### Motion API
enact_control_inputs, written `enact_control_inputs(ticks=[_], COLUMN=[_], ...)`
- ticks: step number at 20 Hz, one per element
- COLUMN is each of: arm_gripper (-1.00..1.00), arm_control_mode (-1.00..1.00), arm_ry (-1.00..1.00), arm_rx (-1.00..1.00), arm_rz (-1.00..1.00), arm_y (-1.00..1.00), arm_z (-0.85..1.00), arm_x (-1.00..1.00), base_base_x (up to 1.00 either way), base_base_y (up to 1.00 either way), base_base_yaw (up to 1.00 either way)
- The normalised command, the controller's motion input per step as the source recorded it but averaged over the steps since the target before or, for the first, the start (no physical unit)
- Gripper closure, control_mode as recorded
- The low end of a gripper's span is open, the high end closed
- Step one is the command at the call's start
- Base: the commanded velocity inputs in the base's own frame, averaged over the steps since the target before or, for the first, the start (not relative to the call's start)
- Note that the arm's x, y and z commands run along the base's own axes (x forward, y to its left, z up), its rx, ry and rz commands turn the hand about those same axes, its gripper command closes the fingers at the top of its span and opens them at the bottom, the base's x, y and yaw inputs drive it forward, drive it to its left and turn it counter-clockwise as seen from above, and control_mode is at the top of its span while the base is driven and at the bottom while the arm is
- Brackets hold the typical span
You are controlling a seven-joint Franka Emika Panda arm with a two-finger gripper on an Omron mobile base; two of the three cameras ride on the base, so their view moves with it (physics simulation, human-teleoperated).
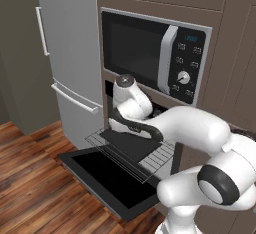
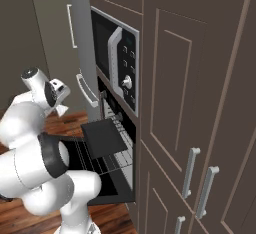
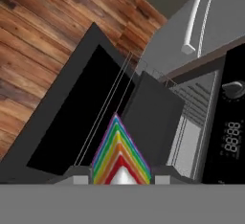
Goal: Take the baked cake out of the oven and place it on the plate for cooling. Then close the oven door.
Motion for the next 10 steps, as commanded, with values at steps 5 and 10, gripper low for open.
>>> enact_control_inputs(ticks=[5, 10], arm_gripper=[1.0, 1.0], arm_control_mode=[-1.0, -1.0], arm_ry=[0.29, 0.13], arm_rx=[0.04, 0.0], arm_rz=[-0.28, -0.3], arm_y=[-0.01, -0.37], arm_z=[0.9, 0.13], arm_x=[-0.56, -0.54], base_base_x=[0.0, 0.0], base_base_y=[0.0, 0.0], base_base_yaw=[0.0, 0.0])
